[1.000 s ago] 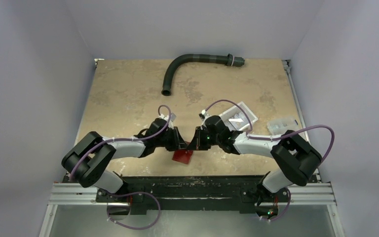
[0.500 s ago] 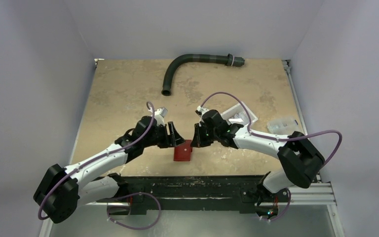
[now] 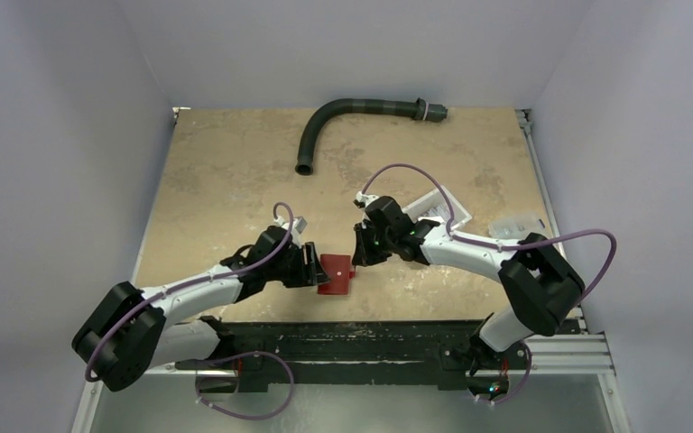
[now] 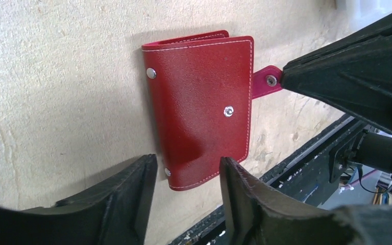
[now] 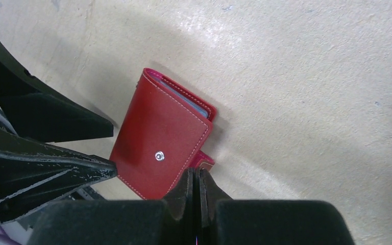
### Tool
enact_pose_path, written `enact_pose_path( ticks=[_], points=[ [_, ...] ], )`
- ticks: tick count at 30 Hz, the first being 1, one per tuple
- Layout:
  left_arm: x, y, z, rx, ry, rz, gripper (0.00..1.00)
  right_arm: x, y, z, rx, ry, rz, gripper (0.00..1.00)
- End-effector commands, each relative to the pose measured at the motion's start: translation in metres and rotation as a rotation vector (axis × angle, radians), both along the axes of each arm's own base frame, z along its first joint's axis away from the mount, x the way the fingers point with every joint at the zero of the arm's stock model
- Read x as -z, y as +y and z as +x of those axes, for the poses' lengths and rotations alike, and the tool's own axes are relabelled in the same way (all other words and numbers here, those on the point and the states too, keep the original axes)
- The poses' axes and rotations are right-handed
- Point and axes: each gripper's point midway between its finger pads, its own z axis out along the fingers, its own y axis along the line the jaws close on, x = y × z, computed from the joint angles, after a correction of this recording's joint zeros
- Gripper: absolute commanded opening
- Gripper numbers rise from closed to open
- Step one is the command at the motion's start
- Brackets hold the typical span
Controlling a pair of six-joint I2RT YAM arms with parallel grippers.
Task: Put the credit cards into the card holder
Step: Close the card holder at the center of the board.
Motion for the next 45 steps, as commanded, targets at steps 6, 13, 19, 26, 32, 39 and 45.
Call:
enact_pose_path(
  ticks=[6, 13, 19, 26, 32, 39, 45],
  points=[
    [0.005, -0.006, 0.008, -0.045, -0.053, -0.069, 0.42, -0.003, -0.01, 0.013, 0.039, -0.036, -0.077, 0.1],
    [0.003, -0.006, 0.009, -0.051, -0.063, -0.075, 0.37, -0.001, -0.01, 0.013, 0.039, -0.027, -0.086, 0.2],
    [0.0, -0.006, 0.008, -0.052, -0.066, -0.084, 0.35, 0.0, -0.011, 0.011, 0.049, -0.018, -0.09, 0.17],
    [0.001, -0.006, 0.007, -0.055, -0.062, -0.089, 0.35, -0.002, -0.015, 0.003, 0.063, -0.007, -0.06, 0.25],
    [0.007, -0.005, 0.003, -0.048, -0.046, -0.082, 0.35, 0.0, -0.012, -0.001, 0.053, 0.007, -0.041, 0.12],
    [0.003, -0.01, 0.002, -0.038, -0.046, -0.109, 0.37, -0.012, 0.008, -0.011, 0.019, 0.045, 0.1, 0.0],
    [0.003, -0.016, -0.002, -0.027, -0.04, -0.125, 0.37, -0.031, 0.032, -0.012, 0.069, 0.093, 0.298, 0.0]
  ],
)
